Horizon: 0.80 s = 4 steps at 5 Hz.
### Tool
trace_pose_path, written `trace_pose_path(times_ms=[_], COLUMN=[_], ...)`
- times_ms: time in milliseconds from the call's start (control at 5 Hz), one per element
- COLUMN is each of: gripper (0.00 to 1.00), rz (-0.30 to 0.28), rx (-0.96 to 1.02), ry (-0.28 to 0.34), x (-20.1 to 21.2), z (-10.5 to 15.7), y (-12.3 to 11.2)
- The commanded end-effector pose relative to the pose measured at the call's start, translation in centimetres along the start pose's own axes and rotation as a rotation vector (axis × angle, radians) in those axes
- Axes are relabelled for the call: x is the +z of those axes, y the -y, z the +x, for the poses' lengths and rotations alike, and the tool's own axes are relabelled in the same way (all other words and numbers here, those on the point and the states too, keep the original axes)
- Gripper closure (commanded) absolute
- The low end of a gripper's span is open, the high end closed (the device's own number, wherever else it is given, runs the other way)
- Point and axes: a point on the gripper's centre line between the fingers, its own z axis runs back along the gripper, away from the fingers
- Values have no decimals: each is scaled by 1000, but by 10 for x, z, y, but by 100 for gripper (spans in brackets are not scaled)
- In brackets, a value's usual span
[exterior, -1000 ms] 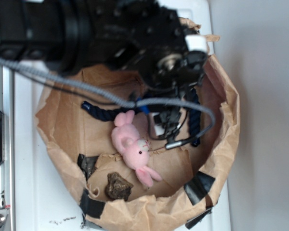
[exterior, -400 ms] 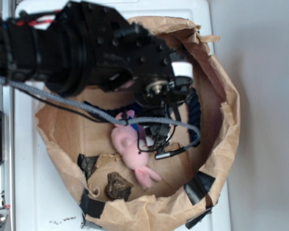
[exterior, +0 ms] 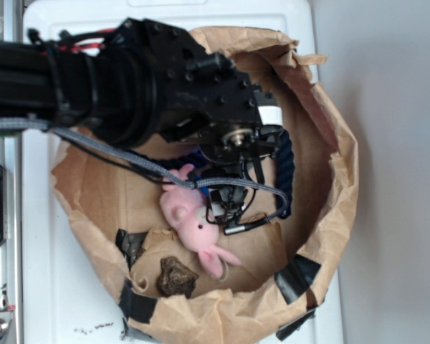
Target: Grab the blue rope.
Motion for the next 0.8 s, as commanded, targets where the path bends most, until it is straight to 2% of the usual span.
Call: trace_pose_path(times_ms=[0, 200, 400, 600], gripper=[100, 100, 100, 100], rz=[-7, -47, -95, -171], rx=[-39, -33, -16, 4], ry=[62, 85, 118, 108], x=[8, 22, 64, 96], z=[6, 11, -18, -16], y=[7, 10, 29, 44])
